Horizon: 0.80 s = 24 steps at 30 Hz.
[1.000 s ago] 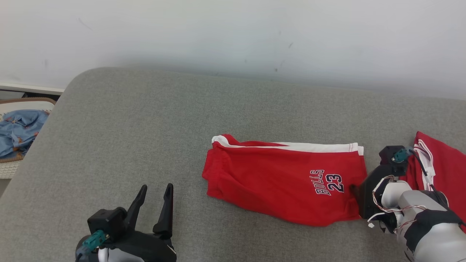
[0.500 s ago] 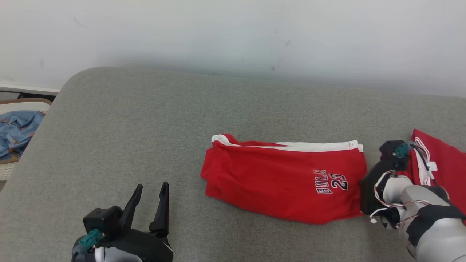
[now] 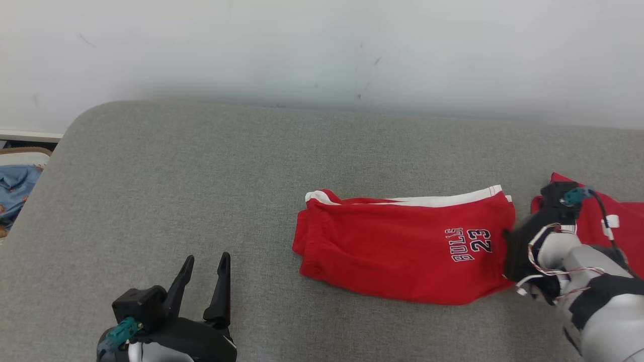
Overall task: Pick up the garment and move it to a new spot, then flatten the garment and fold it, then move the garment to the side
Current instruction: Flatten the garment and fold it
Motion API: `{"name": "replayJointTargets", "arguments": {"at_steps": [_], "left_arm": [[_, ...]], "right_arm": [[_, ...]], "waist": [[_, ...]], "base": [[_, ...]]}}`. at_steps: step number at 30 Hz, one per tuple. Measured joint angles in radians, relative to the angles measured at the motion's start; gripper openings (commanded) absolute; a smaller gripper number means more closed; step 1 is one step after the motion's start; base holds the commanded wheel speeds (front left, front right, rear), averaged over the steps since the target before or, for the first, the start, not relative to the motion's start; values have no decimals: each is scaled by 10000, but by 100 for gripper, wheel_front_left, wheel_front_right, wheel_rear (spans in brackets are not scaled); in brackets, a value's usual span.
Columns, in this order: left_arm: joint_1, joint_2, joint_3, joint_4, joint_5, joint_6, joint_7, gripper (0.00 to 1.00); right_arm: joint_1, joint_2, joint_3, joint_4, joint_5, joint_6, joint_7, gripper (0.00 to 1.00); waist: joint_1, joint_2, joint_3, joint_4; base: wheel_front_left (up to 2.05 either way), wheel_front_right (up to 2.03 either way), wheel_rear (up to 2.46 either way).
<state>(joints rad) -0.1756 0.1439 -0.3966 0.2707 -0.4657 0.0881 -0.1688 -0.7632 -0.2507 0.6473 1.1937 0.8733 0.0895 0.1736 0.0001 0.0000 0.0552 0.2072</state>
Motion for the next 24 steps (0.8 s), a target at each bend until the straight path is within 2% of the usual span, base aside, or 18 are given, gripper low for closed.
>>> {"name": "replayJointTargets", "arguments": {"at_steps": [6, 18, 24], "left_arm": [[-31, -12, -33, 150, 0, -2, 8, 100], [66, -79, -121, 259, 0, -2, 10, 100], [74, -222, -320, 332, 0, -6, 23, 100]], "right_arm": [[21, 564, -123, -635, 370, 251, -295, 0], [307, 1089, 366, -2042, 416, 337, -368, 0], [363, 1294, 717, -2934, 623, 337, 35, 0]], "waist": [[0, 0, -140, -4], [-1, 0, -547, 16], [-1, 0, -660, 162]], "base": [[0, 0, 0], [0, 0, 0], [0, 0, 0]]}}
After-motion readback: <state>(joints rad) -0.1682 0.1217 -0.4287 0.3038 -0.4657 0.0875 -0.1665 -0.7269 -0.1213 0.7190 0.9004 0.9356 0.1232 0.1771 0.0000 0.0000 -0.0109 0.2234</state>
